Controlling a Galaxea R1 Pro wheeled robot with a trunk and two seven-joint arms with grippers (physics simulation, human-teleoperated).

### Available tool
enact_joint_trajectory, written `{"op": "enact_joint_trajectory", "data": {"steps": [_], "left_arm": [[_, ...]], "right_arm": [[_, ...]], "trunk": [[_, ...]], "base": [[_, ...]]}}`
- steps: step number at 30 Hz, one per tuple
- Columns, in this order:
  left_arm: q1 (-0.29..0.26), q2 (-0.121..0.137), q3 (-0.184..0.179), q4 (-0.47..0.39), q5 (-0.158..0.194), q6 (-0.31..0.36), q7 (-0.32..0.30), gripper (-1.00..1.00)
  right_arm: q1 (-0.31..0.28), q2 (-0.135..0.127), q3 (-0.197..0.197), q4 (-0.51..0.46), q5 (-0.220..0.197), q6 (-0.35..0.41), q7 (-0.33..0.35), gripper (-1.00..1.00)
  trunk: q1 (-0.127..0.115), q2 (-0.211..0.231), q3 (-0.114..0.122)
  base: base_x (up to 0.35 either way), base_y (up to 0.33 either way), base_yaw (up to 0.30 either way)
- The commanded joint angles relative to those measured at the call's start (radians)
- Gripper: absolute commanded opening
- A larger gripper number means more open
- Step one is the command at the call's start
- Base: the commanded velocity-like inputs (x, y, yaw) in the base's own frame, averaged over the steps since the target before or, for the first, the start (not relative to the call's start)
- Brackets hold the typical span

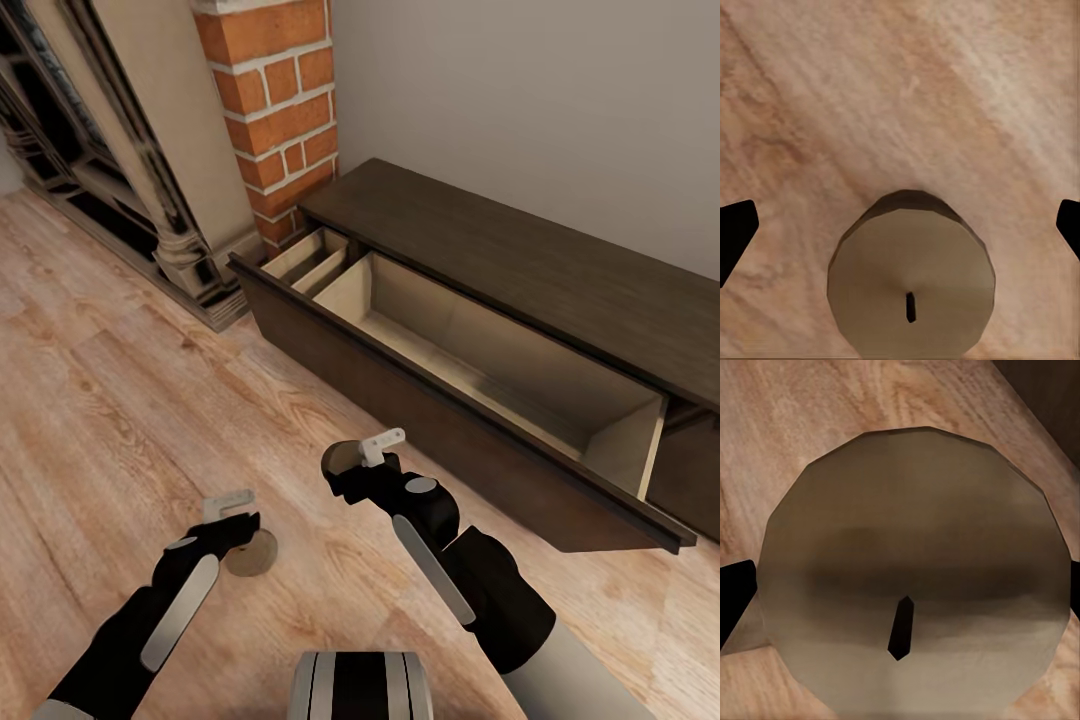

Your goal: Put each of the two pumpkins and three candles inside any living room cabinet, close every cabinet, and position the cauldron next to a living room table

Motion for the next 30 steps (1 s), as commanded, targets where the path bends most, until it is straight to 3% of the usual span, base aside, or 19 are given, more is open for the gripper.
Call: {"op": "enact_joint_trajectory", "data": {"steps": [1, 9, 30], "left_arm": [[-0.002, 0.0, -0.003, 0.006, 0.011, 0.0, 0.01, 1.0], [-0.01, -0.018, -0.001, 0.136, 0.017, -0.087, -0.029, 1.0], [-0.021, -0.033, 0.0, 0.186, 0.023, -0.101, -0.044, 1.0]], "right_arm": [[-0.001, 0.0, 0.001, -0.001, -0.012, 0.002, -0.01, -1.0], [-0.001, -0.001, 0.001, -0.001, -0.013, 0.002, -0.01, -1.0], [0.004, -0.001, 0.003, -0.002, -0.012, 0.002, -0.01, -1.0]], "trunk": [[0.0, 0.0, -0.001], [0.0, 0.0, -0.001], [0.0, 0.0, -0.001]], "base": [[0.007, 0.0, 0.0], [0.002, 0.0, 0.0], [0.0, 0.0, 0.0]]}}
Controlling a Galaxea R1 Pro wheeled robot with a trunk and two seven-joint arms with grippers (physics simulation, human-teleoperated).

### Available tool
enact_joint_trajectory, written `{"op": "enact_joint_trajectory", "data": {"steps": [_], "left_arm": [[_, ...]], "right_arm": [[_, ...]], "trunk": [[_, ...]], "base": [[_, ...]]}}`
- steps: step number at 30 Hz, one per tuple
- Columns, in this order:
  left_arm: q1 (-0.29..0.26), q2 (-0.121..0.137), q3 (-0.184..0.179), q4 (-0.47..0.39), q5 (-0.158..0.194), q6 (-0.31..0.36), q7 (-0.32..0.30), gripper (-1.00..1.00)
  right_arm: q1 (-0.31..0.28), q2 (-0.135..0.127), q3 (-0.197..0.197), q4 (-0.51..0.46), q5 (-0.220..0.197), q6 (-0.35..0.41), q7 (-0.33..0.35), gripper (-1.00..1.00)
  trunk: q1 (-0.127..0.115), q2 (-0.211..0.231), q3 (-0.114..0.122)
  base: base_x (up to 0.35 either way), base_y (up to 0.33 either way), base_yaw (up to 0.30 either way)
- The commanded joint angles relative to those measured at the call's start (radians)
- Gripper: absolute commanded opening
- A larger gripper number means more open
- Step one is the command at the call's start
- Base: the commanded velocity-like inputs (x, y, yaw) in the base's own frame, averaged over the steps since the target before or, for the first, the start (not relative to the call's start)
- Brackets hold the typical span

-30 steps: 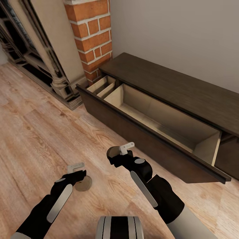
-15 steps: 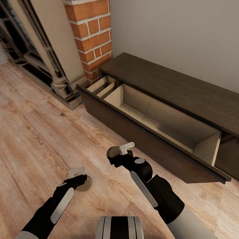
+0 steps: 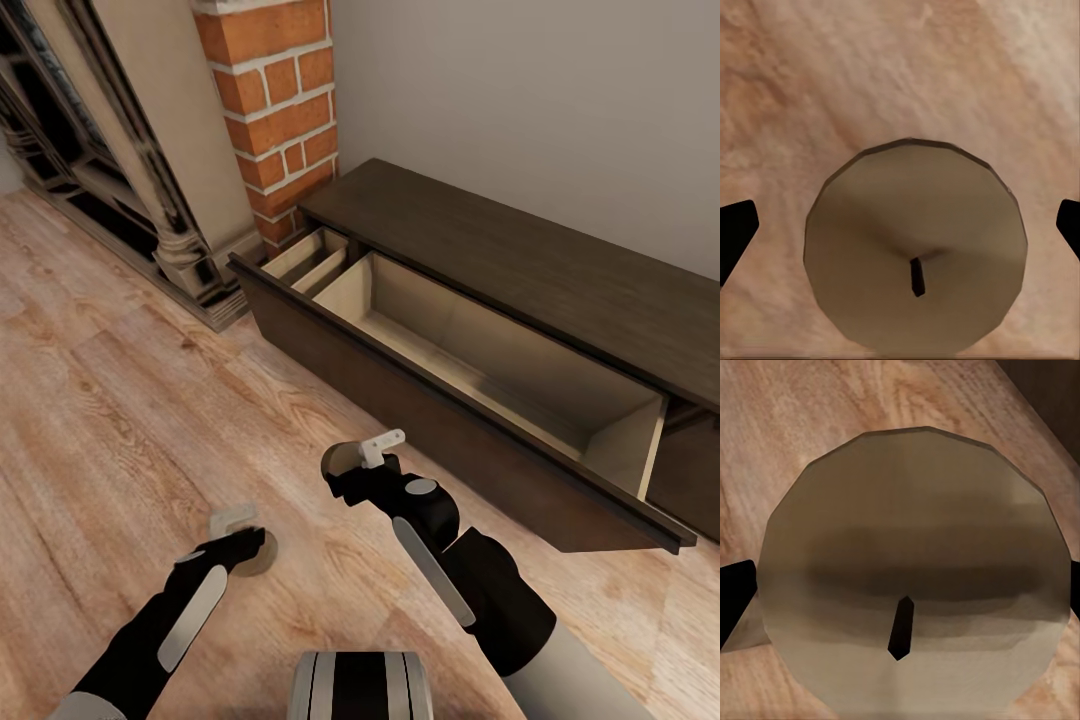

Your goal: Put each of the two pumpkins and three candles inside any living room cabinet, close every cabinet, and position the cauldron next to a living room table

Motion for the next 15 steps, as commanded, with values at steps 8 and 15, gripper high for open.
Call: {"op": "enact_joint_trajectory", "data": {"steps": [8, 15], "left_arm": [[-0.01, -0.007, -0.004, 0.033, 0.006, 0.0, -0.011, 1.0], [-0.014, -0.019, -0.004, 0.037, 0.006, 0.0, -0.017, 1.0]], "right_arm": [[0.013, -0.001, 0.002, -0.027, -0.013, 0.003, -0.01, -1.0], [0.033, 0.001, 0.015, -0.056, 0.021, 0.004, -0.01, -1.0]], "trunk": [[0.0, 0.0, -0.001], [0.0, 0.0, -0.001]], "base": [[0.0, 0.0, 0.0], [0.0, 0.0, 0.0]]}}
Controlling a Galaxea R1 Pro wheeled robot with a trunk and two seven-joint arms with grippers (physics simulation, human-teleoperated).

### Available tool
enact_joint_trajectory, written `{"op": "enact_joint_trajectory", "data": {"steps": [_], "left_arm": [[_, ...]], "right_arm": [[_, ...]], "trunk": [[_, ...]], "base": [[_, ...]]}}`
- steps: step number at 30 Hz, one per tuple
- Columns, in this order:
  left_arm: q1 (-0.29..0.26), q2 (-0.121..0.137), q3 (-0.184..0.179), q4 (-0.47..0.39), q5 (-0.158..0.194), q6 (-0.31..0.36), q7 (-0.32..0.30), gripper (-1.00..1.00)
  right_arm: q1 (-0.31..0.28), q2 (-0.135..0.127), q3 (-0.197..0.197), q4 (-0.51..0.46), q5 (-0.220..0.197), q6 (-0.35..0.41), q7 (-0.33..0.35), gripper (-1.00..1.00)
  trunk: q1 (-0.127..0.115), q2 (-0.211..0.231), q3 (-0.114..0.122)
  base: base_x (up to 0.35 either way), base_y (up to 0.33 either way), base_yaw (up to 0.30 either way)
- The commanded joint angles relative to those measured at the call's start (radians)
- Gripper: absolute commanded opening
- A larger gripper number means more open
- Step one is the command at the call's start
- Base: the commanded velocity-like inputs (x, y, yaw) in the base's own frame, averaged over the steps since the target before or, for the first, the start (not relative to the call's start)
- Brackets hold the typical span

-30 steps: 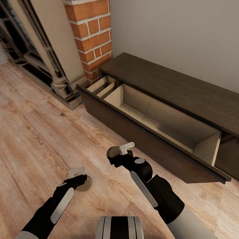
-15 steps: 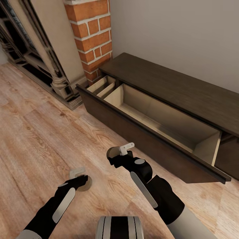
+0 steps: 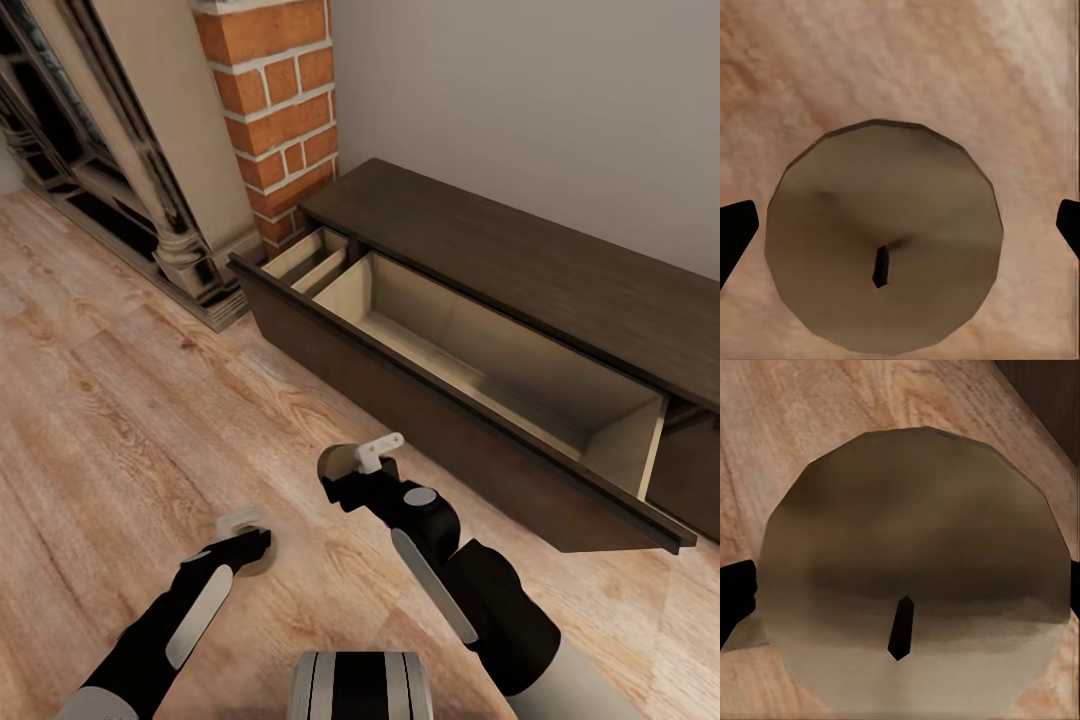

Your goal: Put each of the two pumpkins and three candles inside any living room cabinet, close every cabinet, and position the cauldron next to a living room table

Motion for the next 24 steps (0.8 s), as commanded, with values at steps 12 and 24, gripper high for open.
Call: {"op": "enact_joint_trajectory", "data": {"steps": [12, 24], "left_arm": [[-0.005, -0.004, -0.004, 0.015, 0.005, 0.001, 0.009, 1.0], [-0.014, 0.005, -0.001, 0.044, -0.002, 0.0, 0.011, 1.0]], "right_arm": [[0.004, 0.0, 0.01, -0.009, 0.012, 0.016, -0.01, -1.0], [0.004, 0.001, 0.009, -0.011, 0.014, 0.03, -0.01, -1.0]], "trunk": [[0.0, 0.0, -0.001], [0.0, 0.0, -0.001]], "base": [[0.0, 0.0, 0.0], [0.0, 0.0, 0.0]]}}
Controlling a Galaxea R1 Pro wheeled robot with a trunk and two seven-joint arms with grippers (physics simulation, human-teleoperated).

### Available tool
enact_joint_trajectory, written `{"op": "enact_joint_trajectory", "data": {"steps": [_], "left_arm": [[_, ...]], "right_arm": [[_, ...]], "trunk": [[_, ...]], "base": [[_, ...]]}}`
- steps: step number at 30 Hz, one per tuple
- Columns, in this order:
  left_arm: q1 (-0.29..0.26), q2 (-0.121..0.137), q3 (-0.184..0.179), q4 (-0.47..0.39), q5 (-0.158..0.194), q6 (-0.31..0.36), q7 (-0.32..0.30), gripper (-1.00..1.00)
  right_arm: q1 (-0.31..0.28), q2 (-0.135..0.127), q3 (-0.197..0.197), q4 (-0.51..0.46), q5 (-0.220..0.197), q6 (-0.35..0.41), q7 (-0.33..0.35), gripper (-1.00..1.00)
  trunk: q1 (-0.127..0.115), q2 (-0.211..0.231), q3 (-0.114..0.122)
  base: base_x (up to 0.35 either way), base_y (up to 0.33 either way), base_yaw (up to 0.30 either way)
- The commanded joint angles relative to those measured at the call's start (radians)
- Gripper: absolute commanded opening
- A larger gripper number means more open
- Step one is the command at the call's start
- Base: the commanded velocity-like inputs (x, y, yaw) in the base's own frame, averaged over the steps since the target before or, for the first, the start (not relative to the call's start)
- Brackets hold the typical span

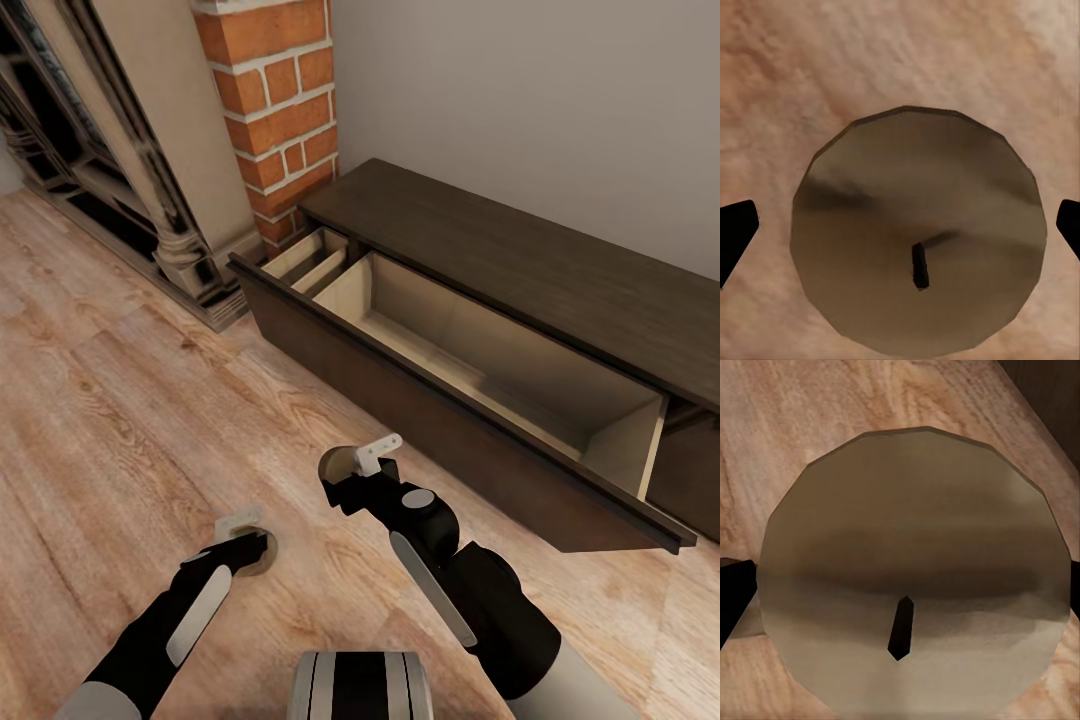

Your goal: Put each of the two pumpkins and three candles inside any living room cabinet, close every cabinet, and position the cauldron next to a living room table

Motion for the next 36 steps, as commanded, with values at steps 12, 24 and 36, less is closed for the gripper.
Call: {"op": "enact_joint_trajectory", "data": {"steps": [12, 24, 36], "left_arm": [[-0.018, -0.006, -0.005, 0.037, 0.013, -0.01, 0.0, 1.0], [-0.021, -0.009, -0.005, 0.063, 0.015, -0.02, -0.017, 1.0], [-0.032, -0.01, -0.005, 0.09, 0.019, -0.021, -0.034, -1.0]], "right_arm": [[-0.001, -0.002, 0.001, -0.008, -0.013, 0.003, -0.01, -1.0], [0.001, -0.003, 0.001, -0.01, -0.013, 0.003, -0.01, -1.0], [0.001, -0.003, 0.001, -0.019, -0.013, 0.004, -0.01, -1.0]], "trunk": [[0.0, 0.0, -0.001], [0.0, 0.0, -0.001], [0.0, 0.0, -0.001]], "base": [[0.0, 0.0, 0.0], [0.0, 0.0, 0.0], [0.0, 0.0, 0.0]]}}
